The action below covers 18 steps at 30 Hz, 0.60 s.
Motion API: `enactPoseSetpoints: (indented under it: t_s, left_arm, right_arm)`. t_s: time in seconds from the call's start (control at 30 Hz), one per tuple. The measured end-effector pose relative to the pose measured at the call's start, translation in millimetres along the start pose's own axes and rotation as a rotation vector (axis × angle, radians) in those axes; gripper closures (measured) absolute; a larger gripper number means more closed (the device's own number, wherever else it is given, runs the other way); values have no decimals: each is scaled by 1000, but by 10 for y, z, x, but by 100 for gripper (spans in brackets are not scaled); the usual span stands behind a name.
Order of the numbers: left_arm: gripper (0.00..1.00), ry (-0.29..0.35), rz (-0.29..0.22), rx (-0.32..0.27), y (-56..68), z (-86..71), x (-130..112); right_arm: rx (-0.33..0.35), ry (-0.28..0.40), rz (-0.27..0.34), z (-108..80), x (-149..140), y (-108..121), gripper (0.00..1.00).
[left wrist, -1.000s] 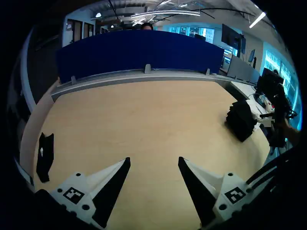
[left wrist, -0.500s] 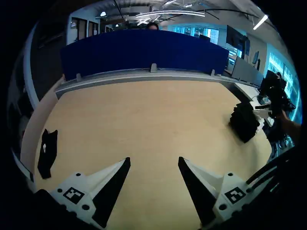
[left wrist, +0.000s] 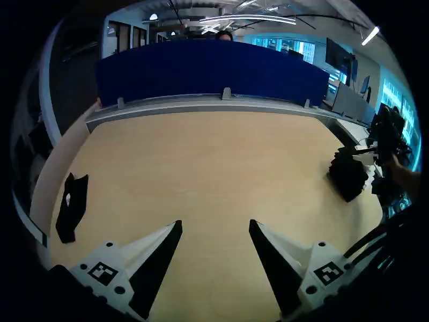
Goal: Fold towel
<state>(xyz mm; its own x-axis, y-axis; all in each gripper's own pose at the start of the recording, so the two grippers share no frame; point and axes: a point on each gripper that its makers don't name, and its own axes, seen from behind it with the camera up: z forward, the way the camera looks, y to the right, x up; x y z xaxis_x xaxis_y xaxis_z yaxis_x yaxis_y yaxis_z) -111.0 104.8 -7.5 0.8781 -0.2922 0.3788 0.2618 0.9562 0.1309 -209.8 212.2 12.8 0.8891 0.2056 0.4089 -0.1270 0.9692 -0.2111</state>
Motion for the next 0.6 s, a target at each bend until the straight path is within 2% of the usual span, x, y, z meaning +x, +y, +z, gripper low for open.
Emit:
enactPoseSetpoints:
  t_s: [0.37, 0.6]
  left_arm:
    - [8, -3, -10, 18, -35, -40, -46]
    - [8, 2, -9, 17, -32, -41, -39]
  right_arm:
    - [7, -34, 3, 177, -104, 44, 0]
    - [8, -10, -6, 81, 22, 17, 0]
